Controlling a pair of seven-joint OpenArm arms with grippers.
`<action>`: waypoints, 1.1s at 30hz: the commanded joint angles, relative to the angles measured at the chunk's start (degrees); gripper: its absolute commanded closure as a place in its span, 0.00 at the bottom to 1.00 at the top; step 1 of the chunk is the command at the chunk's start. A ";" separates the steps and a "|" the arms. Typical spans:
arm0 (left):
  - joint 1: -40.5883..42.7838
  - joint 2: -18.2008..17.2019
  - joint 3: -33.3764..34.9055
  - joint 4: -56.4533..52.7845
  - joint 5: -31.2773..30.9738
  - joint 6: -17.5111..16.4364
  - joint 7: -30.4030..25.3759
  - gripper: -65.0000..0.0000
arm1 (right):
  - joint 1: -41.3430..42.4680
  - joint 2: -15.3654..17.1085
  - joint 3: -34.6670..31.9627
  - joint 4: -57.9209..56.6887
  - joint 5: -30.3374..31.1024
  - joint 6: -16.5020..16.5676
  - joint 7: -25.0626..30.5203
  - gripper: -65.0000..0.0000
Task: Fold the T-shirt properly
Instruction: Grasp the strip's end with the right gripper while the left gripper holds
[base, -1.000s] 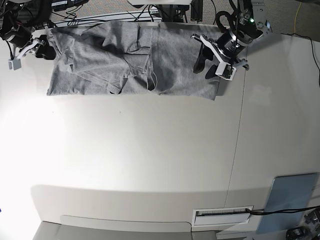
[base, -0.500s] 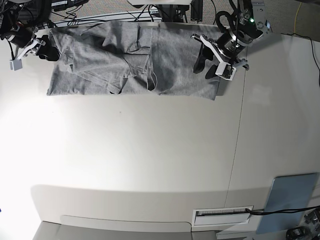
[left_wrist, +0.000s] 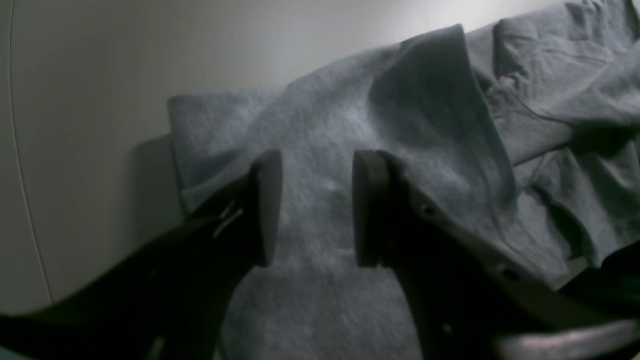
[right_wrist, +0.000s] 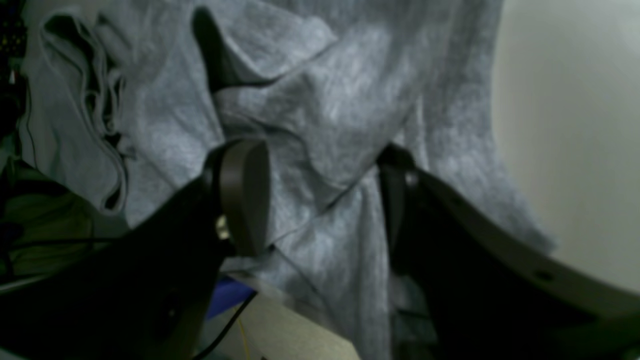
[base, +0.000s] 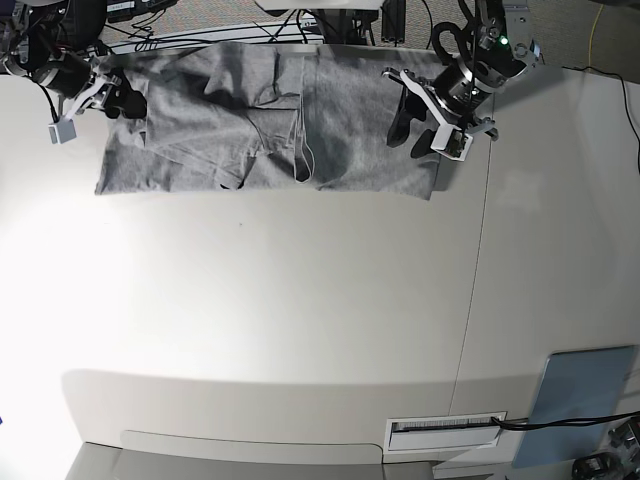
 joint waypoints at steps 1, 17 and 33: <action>0.04 -0.04 -0.07 0.98 -0.59 -0.24 -1.44 0.62 | -0.17 1.11 0.24 0.52 -0.63 -0.36 0.35 0.50; 0.00 0.00 -0.04 0.98 -0.61 -0.24 -1.49 0.62 | -0.17 0.90 8.83 0.55 -3.93 -0.36 1.68 0.50; 0.04 -0.04 -0.04 0.98 -0.59 -0.24 -1.44 0.62 | 2.99 0.39 1.62 0.52 -11.19 -0.36 5.88 0.50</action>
